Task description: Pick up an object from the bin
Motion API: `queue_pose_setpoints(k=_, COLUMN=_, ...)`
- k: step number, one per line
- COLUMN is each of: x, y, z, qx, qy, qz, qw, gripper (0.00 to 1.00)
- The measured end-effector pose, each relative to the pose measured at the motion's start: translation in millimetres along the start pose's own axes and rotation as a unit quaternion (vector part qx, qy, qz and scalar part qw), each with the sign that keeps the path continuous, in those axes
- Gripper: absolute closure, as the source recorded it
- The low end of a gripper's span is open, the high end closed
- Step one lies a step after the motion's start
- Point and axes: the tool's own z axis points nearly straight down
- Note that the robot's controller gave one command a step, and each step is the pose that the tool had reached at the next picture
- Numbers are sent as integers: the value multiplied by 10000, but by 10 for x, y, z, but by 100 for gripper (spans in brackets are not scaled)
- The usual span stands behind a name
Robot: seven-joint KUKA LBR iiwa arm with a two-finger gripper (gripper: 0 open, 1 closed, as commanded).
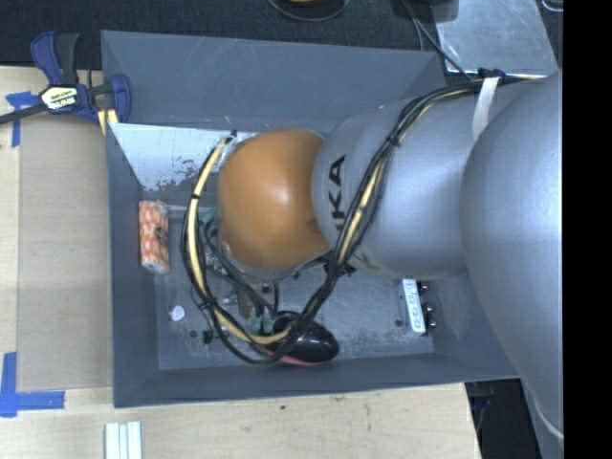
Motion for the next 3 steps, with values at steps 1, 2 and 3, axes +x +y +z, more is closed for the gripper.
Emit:
queue_pose_setpoints(k=1, x=-23, y=-9, z=-43, qx=-12, qy=-39, qz=19, qw=10000, gripper=0)
queue_pose_setpoints(k=2, x=-240, y=213, z=764, qx=12, qy=27, qz=522, qw=9986, gripper=0)
queue_pose_setpoints(k=3, x=-289, y=64, z=922, qx=-8, qy=-28, qz=1137, qw=9935, gripper=0)
